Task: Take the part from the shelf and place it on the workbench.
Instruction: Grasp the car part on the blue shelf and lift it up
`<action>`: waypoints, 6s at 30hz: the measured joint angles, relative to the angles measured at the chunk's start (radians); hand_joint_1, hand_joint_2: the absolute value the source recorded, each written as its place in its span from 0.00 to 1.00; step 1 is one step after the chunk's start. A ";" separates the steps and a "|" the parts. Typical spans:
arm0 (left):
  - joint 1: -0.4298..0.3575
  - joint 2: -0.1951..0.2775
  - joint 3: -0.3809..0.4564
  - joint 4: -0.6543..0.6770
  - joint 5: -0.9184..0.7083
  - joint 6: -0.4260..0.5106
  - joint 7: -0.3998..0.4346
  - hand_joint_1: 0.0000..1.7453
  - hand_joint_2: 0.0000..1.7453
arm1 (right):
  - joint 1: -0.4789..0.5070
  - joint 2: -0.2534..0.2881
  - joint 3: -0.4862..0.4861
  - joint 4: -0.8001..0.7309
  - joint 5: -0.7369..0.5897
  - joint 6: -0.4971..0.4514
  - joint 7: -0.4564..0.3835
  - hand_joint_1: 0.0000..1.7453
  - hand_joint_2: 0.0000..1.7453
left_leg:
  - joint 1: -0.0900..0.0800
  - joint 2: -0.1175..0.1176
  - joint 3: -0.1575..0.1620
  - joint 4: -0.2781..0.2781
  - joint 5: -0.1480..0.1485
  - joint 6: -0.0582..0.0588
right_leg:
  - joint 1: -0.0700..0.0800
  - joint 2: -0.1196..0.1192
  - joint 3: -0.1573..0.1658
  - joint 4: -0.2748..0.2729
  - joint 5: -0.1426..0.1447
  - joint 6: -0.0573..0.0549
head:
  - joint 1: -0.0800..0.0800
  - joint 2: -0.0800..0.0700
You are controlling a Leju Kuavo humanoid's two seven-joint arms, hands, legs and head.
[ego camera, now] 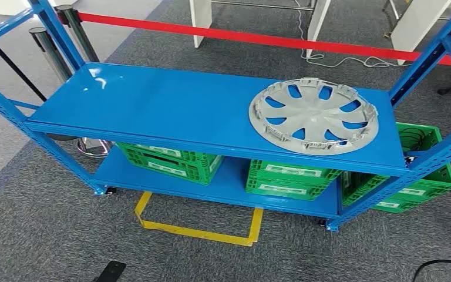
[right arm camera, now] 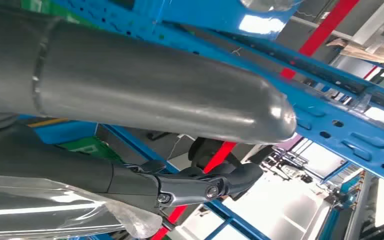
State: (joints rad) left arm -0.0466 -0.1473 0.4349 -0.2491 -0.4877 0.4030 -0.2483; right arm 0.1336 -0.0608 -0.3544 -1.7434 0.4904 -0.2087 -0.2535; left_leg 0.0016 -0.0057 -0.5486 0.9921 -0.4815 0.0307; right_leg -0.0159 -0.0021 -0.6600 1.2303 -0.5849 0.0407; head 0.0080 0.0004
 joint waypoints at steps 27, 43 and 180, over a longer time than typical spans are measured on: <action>-0.025 -0.008 0.006 0.000 -0.061 -0.023 0.036 0.00 0.00 | -0.392 -0.291 0.136 0.404 0.177 0.051 0.135 0.00 0.00 | -0.008 -0.004 -0.023 -0.004 0.021 0.011 | -0.003 -0.001 0.017 -0.070 -0.003 -0.003 | 0.002 0.000; -0.021 -0.019 0.026 0.000 -0.080 -0.015 0.038 0.00 0.00 | -0.180 -0.147 0.175 0.183 0.234 -0.160 0.127 0.00 0.00 | 0.001 -0.002 -0.110 0.244 -0.129 -0.044 | -0.010 -0.002 0.069 -0.190 0.080 -0.032 | -0.004 0.000; -0.065 -0.033 0.061 0.000 -0.232 -0.058 0.091 0.00 0.00 | -0.498 -0.286 0.293 0.516 0.243 0.010 0.093 0.00 0.00 | -0.001 -0.004 -0.050 0.030 0.011 -0.002 | -0.005 -0.003 0.042 -0.145 0.039 0.001 | -0.002 0.000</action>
State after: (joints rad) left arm -0.1116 -0.1807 0.4963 -0.2487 -0.7193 0.3446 -0.1570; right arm -0.3642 -0.3470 -0.0609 -1.2271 0.7338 -0.1991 -0.1610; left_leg 0.0010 -0.0093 -0.5983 1.0219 -0.4701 0.0288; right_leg -0.0213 -0.0049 -0.6176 1.0856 -0.5456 0.0414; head 0.0061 0.0004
